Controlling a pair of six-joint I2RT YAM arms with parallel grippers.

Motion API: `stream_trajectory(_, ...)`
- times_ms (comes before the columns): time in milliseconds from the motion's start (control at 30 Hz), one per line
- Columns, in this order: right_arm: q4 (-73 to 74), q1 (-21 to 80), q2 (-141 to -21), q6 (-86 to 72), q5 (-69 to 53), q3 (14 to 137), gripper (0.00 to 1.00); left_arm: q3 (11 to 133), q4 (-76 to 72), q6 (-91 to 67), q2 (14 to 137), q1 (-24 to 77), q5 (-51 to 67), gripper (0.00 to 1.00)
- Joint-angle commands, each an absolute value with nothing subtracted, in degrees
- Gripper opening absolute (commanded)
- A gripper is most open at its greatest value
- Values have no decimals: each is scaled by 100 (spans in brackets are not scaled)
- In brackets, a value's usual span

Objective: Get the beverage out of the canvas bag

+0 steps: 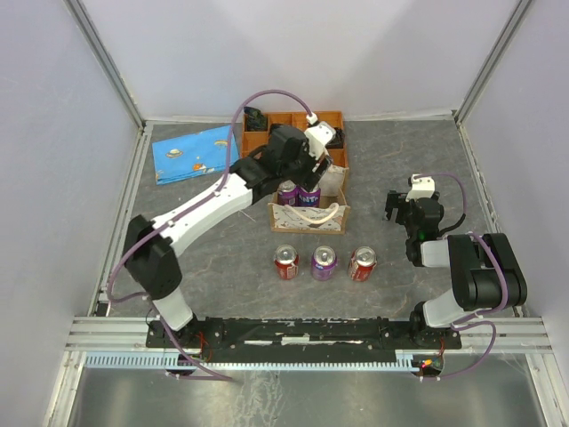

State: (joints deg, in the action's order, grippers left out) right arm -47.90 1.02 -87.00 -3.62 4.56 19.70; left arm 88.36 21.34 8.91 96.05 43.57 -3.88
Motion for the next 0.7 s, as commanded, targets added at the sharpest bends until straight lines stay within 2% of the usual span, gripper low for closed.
stream_trajectory(0, -4907, 123, -8682, -306, 493, 2136, 99, 9265, 2298, 1096, 10059, 4368, -280, 80)
stream_trajectory(300, -4910, 122, -8681, -305, 492, 2136, 99, 9806, 2564, 1103, 10853, 4368, -675, 85)
stream_trajectory(333, -4916, 123, -8676, -307, 492, 2136, 99, 9824, 2580, 1106, 10914, 4368, -699, 94)
stream_trajectory(367, -4906, 123, -8679, -308, 497, 2136, 99, 9834, 2584, 1117, 10964, 4368, -714, 96)
stream_trajectory(667, -4910, 119, -8675, -307, 492, 2136, 99, 9841, 2581, 1063, 11306, 4360, -789, 97)
